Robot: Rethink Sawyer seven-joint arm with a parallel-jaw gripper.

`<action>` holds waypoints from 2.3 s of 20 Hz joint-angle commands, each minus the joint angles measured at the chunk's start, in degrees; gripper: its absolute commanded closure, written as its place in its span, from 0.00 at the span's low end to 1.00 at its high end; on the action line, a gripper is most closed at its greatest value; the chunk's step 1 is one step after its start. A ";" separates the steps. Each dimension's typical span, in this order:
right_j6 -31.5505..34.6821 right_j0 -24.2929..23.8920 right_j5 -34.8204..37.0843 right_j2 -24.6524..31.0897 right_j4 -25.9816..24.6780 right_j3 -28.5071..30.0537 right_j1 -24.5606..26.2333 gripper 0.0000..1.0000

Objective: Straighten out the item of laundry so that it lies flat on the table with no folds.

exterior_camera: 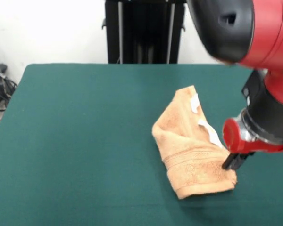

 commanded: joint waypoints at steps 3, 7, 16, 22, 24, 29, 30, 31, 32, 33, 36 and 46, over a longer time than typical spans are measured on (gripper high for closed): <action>-2.81 -1.29 4.89 1.74 -1.45 15.75 -8.97 1.00; -2.98 -1.56 5.33 2.21 -1.74 16.38 -9.77 1.00; -1.63 -2.16 1.09 3.74 -1.56 19.01 -10.62 1.00; 5.10 0.28 -3.86 2.36 -3.21 16.21 -6.87 1.00; 6.18 0.83 -3.83 1.90 -3.57 15.12 -5.98 1.00; 6.69 1.60 -2.07 1.08 -4.14 12.67 -4.36 1.00; 6.27 1.76 -1.28 0.87 -4.44 12.02 -4.01 1.00; 6.12 1.95 -1.06 0.64 -4.75 11.64 -3.78 1.00; 5.89 2.02 -0.75 0.57 -4.91 11.26 -3.56 1.00; 5.78 2.12 -0.50 0.51 -5.10 10.94 -3.32 1.00; 5.88 2.13 -1.63 0.61 -5.40 11.51 -3.23 1.00; 5.71 1.84 -3.52 1.55 -6.07 12.83 -3.56 1.00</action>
